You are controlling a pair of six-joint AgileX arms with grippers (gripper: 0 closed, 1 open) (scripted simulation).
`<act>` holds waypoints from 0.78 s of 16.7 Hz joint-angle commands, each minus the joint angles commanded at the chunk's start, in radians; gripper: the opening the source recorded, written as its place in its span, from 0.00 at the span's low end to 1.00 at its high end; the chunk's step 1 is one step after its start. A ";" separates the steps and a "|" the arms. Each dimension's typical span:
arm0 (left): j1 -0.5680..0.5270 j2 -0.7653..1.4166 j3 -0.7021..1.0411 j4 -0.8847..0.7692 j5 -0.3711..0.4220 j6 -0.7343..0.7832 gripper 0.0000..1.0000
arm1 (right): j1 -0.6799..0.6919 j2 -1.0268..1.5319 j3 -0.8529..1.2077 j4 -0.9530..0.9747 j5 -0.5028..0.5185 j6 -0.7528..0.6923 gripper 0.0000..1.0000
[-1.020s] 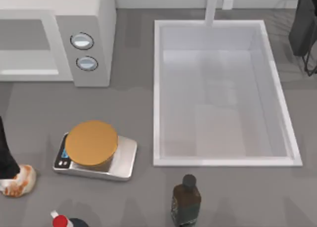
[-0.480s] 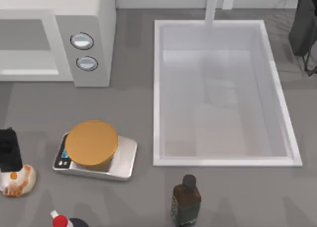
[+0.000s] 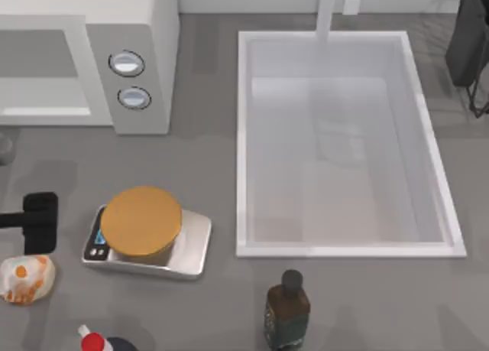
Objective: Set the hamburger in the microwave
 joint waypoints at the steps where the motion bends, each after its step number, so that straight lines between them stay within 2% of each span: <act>1: -0.002 0.066 0.040 -0.040 0.000 -0.005 1.00 | 0.000 0.000 0.000 0.000 0.000 0.000 1.00; 6: -0.004 0.263 0.169 -0.169 0.000 -0.020 1.00 | 0.000 0.000 0.000 0.000 0.000 0.000 1.00; 13: 0.004 0.276 0.163 -0.160 0.000 -0.015 1.00 | 0.000 0.000 0.000 0.000 0.000 0.000 1.00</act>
